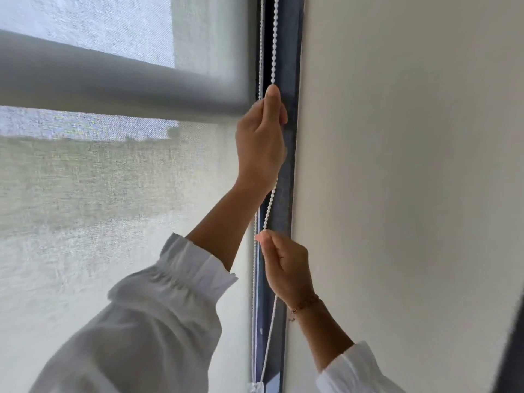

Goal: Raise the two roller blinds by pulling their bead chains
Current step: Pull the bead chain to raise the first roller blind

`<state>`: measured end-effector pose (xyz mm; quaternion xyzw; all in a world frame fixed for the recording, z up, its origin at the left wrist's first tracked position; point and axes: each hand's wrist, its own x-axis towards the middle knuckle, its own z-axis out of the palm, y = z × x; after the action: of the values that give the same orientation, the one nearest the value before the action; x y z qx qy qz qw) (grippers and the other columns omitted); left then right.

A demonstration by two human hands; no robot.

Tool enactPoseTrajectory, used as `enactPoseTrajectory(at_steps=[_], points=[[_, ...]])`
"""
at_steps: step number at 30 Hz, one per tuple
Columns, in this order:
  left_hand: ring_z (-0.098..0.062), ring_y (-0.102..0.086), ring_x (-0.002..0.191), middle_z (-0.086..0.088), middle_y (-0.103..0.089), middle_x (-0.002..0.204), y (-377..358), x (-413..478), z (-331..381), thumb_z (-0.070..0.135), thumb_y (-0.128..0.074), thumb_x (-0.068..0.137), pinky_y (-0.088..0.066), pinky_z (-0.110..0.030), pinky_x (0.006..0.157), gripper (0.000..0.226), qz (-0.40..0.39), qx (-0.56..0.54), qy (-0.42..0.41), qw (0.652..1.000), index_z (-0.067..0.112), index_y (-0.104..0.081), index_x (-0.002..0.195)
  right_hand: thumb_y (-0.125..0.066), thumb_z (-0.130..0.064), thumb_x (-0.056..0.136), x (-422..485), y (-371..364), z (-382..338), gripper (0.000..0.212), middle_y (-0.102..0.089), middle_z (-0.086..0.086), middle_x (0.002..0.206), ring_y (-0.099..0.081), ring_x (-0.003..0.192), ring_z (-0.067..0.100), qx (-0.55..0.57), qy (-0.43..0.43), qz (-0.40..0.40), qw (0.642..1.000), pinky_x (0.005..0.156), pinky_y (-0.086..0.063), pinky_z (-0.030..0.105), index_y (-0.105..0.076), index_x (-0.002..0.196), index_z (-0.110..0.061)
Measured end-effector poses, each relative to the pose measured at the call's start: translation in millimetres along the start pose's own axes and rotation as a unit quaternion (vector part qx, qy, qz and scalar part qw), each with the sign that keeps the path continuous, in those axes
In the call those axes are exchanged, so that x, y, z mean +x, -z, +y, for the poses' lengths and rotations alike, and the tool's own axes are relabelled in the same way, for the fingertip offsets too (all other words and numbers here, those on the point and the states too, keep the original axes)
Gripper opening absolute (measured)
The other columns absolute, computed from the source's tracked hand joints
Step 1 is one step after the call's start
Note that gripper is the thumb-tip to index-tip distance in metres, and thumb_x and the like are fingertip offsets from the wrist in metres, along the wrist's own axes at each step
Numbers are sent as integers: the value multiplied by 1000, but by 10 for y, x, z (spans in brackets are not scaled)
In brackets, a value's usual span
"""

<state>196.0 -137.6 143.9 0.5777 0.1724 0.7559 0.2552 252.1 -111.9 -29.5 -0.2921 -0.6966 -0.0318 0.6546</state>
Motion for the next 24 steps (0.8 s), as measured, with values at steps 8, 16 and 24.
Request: enactPoseTrajectory(at_steps=[8, 16, 24], points=[[-4, -35, 44, 12, -42, 42, -266, -629, -132, 26, -40, 95, -30, -22, 45, 44, 22, 114, -69, 991, 30, -41, 51, -25, -22, 100, 1131, 814, -329, 35, -57, 14, 116, -57, 108, 22, 349, -229, 81, 905, 101, -44, 35, -48, 120, -5], [-1, -41, 43, 18, -47, 46, -125, -1669, -792, 23, -40, 96, -27, -5, 46, 42, -34, 226, -31, 973, 35, -35, 55, -46, -16, 95, 1768, 1037, -940, 12, -64, 7, 88, -65, 72, 20, 376, -228, 10, 898, 65, -57, 34, -57, 92, -13], [-3, -50, 50, 13, -55, 53, 18, -1382, -769, 46, -31, 87, -43, -20, 51, 38, -112, 147, 133, 974, 31, -58, 64, -45, -19, 89, 1699, 979, -893, 28, -55, -12, 64, -47, 57, 3, 214, -75, 199, 953, 63, -44, 34, -69, 82, -7]])
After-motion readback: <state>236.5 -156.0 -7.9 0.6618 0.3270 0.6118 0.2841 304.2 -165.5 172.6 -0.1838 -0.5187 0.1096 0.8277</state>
